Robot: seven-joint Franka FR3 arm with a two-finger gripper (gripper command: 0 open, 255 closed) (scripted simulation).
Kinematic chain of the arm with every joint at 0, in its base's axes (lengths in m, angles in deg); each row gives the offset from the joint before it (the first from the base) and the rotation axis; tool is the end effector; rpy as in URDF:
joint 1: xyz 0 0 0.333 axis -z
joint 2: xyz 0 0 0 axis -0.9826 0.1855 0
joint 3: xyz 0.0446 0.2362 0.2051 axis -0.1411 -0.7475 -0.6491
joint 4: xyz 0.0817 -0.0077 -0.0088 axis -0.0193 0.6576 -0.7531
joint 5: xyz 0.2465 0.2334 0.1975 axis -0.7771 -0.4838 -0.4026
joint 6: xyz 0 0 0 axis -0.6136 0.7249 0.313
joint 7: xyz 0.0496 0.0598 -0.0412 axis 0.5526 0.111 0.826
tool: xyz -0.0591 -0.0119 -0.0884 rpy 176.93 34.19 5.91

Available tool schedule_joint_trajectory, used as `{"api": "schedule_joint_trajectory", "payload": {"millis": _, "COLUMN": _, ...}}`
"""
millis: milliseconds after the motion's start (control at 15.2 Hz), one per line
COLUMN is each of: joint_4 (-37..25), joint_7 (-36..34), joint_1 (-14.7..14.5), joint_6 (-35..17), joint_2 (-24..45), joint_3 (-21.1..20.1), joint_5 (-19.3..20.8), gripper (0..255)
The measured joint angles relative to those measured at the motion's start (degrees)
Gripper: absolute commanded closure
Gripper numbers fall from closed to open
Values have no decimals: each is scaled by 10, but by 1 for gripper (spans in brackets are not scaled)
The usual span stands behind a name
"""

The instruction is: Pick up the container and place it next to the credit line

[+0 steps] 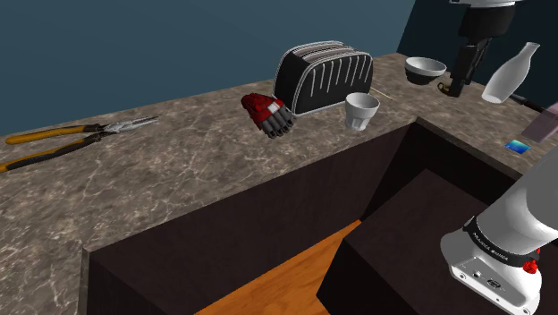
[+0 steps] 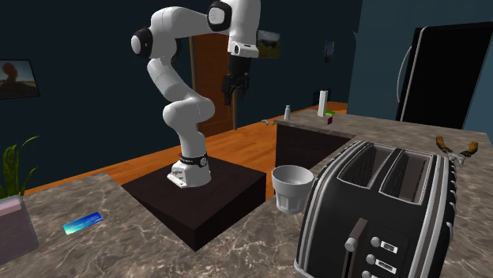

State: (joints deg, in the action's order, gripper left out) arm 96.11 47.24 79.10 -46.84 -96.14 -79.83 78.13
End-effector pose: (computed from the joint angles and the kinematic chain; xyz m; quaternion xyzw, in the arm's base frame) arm 0.2815 -0.0175 0.5554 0.9937 0.0677 -0.0897 0.0032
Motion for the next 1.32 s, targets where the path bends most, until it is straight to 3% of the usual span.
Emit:
{"api": "schedule_joint_trajectory", "payload": {"millis": 198, "joint_4": 5, "joint_7": -2, "joint_1": -1, "joint_6": -22, "joint_2": 14, "joint_3": -2, "joint_5": 3, "gripper": 0}}
{"api": "schedule_joint_trajectory", "payload": {"millis": 528, "joint_4": 14, "joint_7": -12, "joint_1": -2, "joint_6": -128, "joint_2": 98, "joint_3": -10, "joint_5": 14, "gripper": 0}}
{"api": "schedule_joint_trajectory", "payload": {"millis": 1320, "joint_4": -67, "joint_7": -44, "joint_1": 6, "joint_6": -324, "joint_2": 341, "joint_3": -23, "joint_5": 64, "gripper": 0}}
